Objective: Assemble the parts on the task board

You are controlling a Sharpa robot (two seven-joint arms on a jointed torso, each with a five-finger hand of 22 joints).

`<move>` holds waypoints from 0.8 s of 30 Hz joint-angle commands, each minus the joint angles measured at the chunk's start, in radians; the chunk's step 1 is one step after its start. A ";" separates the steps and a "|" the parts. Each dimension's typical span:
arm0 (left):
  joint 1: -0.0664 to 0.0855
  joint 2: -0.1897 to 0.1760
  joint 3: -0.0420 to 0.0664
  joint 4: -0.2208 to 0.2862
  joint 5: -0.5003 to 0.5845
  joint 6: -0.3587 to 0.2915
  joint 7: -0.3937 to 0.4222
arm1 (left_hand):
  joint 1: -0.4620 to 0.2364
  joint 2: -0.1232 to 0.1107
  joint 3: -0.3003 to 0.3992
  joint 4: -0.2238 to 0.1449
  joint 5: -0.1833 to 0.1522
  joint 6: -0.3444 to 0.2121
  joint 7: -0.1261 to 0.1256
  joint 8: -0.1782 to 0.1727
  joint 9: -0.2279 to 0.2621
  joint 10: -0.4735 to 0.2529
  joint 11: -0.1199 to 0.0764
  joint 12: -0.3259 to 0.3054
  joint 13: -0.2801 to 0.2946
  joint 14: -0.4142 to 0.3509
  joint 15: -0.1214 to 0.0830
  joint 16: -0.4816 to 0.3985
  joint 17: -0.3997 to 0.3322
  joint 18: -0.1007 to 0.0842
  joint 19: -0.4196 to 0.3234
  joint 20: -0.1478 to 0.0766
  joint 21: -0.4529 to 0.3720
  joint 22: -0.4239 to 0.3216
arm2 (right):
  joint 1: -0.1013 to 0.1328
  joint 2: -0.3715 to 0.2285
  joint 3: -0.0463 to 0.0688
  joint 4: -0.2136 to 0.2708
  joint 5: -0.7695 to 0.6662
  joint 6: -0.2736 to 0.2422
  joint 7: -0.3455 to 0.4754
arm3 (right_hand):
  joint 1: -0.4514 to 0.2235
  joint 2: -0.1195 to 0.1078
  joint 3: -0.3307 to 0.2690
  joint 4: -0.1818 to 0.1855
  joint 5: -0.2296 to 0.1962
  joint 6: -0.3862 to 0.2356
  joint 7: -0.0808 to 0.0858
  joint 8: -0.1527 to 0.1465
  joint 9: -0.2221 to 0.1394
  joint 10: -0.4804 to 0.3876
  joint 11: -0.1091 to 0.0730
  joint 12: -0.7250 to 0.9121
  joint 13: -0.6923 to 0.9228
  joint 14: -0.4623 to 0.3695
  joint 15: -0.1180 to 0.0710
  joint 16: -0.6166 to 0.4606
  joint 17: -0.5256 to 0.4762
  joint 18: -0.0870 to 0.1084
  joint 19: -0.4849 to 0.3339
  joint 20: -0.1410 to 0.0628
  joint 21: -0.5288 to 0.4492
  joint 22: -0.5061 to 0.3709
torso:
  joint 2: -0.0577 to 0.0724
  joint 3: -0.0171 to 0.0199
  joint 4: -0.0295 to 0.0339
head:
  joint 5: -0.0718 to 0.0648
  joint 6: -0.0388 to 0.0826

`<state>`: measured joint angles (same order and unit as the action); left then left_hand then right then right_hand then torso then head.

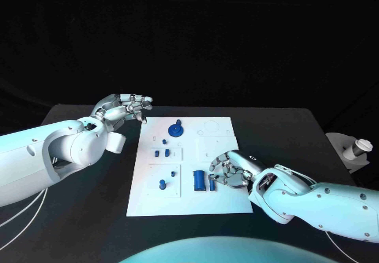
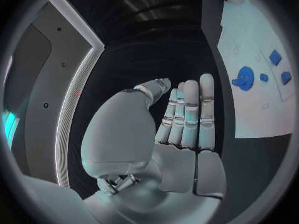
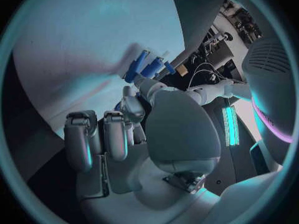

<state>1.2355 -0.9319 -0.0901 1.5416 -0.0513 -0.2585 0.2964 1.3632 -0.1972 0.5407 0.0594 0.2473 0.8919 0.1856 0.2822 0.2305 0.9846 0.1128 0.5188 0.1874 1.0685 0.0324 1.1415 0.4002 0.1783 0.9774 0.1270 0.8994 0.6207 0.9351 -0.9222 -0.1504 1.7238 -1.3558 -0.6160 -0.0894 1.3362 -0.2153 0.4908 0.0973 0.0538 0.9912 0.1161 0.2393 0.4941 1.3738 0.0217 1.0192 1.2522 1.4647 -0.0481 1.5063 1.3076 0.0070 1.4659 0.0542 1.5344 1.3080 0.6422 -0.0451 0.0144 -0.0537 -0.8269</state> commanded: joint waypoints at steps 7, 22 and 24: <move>0.001 0.001 0.001 0.001 -0.002 0.013 0.001 | -0.004 0.008 0.002 0.007 0.001 -0.005 0.000 0.003 0.000 -0.008 -0.001 0.006 0.001 -0.004 0.005 0.000 -0.002 0.005 0.003 0.005 -0.006 -0.001 | -0.004 -0.001 -0.001 0.004 -0.031 -0.003 0.001 | 0.003 0.016 -0.002 -0.014 -0.004 0.071 -0.034 0.059 0.027 0.017 -0.017 0.044 0.020 0.074 -0.010 0.000 0.111 -0.001 0.096 -0.002 0.012 0.256 | 0.000 0.0002 -0.0002 | 0.001 -0.001; 0.001 0.000 0.001 0.001 -0.002 0.012 0.000 | -0.007 0.011 0.003 0.012 0.001 -0.007 0.001 0.003 0.000 -0.010 0.000 0.007 0.001 -0.004 0.006 0.000 -0.002 0.005 0.002 0.006 -0.007 -0.002 | -0.006 -0.004 -0.001 0.006 -0.004 0.041 -0.002 | -0.090 0.036 -0.028 0.062 0.004 0.048 -0.039 0.077 0.033 0.016 -0.023 0.036 0.011 0.074 -0.018 -0.001 0.112 -0.001 0.095 -0.012 0.009 0.255 | 0.000 -0.0004 -0.0002 | 0.003 -0.002; 0.001 0.000 0.001 0.001 -0.002 0.012 0.000 | -0.007 0.011 0.003 0.012 0.001 -0.007 0.001 0.003 0.000 -0.010 0.000 0.007 0.001 -0.004 0.006 0.000 -0.002 0.005 0.002 0.006 -0.007 -0.002 | -0.006 -0.003 -0.001 0.002 -0.003 0.043 -0.004 | -0.092 0.035 -0.029 0.065 0.004 0.045 -0.039 0.076 0.033 0.015 -0.022 0.034 0.009 0.074 -0.018 -0.002 0.110 0.000 0.094 -0.012 0.006 0.254 | 0.000 -0.0002 0.0003 | 0.003 -0.001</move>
<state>1.2355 -0.9325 -0.0902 1.5409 -0.0513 -0.2586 0.2927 1.3592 -0.1932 0.5435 0.0678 0.2473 0.8920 0.1856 0.2822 0.2305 0.9847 0.1127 0.5188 0.1874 1.0649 0.0360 1.1415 0.3994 0.1784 0.9774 0.1270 0.8955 0.6199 0.9317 -0.9262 -0.1502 1.7272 -1.3607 -0.6043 -0.0887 1.2553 -0.1817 0.4623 0.1578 0.0539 1.0416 0.0797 0.3132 0.5278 1.3919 0.0036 1.0547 1.2620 1.4667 -0.0575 1.5063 1.3074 0.0069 1.4660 0.0465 1.5431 1.3077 0.6421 -0.0452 0.0143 -0.0504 -0.8286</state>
